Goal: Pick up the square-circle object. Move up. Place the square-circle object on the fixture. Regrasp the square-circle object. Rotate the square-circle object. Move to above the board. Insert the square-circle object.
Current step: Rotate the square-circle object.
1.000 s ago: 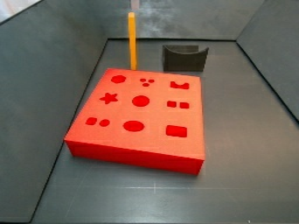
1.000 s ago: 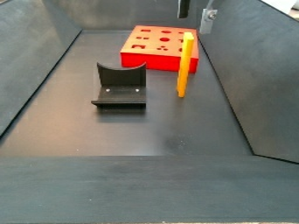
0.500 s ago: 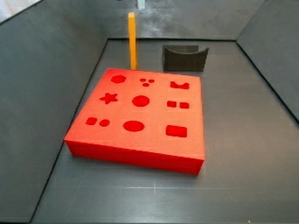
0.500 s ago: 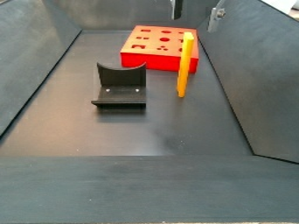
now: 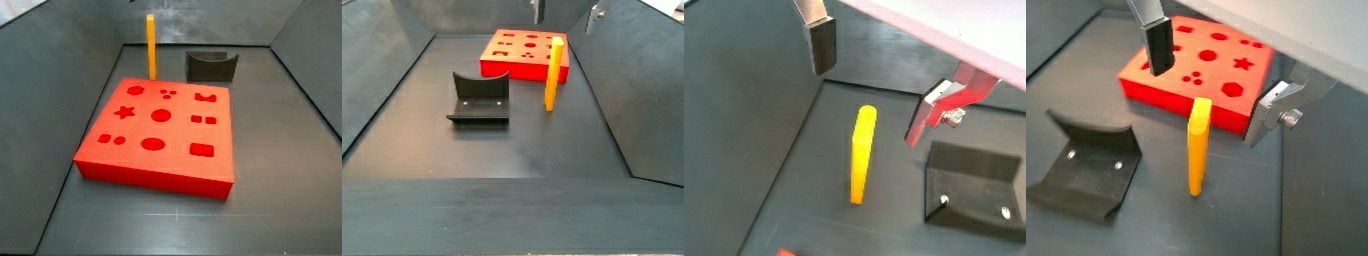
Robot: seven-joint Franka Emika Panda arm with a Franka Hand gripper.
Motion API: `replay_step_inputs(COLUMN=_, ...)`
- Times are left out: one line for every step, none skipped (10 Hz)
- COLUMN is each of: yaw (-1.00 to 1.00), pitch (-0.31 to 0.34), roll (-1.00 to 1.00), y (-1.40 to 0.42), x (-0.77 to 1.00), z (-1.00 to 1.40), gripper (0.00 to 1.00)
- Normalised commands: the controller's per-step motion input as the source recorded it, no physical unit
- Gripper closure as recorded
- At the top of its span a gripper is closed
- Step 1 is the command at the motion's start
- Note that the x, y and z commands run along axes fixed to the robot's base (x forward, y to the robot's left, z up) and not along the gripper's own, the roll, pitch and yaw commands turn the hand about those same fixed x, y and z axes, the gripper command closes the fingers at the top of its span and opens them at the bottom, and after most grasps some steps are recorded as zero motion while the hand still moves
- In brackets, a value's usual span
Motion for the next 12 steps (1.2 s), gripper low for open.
replay_step_inputs(yaw=1.00, pitch=0.033, roll=-0.01, y=0.00, x=0.04, z=-0.02, gripper=0.00)
replay_step_inputs(yaw=1.00, pitch=0.037, roll=-0.02, y=0.00, x=0.04, z=-0.02, gripper=0.00)
replay_step_inputs(yaw=1.00, pitch=0.044, roll=-0.02, y=0.00, x=0.04, z=-0.02, gripper=0.00)
replay_step_inputs(yaw=1.00, pitch=0.055, roll=-0.02, y=0.00, x=0.04, z=-0.02, gripper=0.00)
replay_step_inputs(yaw=0.93, pitch=0.064, roll=-0.03, y=0.00, x=0.04, z=-0.02, gripper=0.00)
replay_step_inputs(yaw=0.60, pitch=0.063, roll=-0.03, y=0.00, x=0.04, z=-0.02, gripper=0.00)
replay_step_inputs(yaw=0.46, pitch=0.062, roll=-0.03, y=0.00, x=0.04, z=-0.02, gripper=0.00)
replay_step_inputs(yaw=0.26, pitch=0.061, roll=-0.03, y=0.00, x=0.04, z=-0.01, gripper=0.00)
replay_step_inputs(yaw=0.15, pitch=0.061, roll=-0.03, y=0.00, x=0.00, z=-1.00, gripper=0.00)
replay_step_inputs(yaw=0.08, pitch=0.040, roll=-0.02, y=0.00, x=0.02, z=-1.00, gripper=0.00)
replay_step_inputs(yaw=0.06, pitch=0.015, roll=-0.02, y=0.01, x=0.03, z=-1.00, gripper=0.00)
replay_step_inputs(yaw=0.05, pitch=-0.022, roll=0.00, y=0.00, x=0.03, z=-0.85, gripper=0.00)
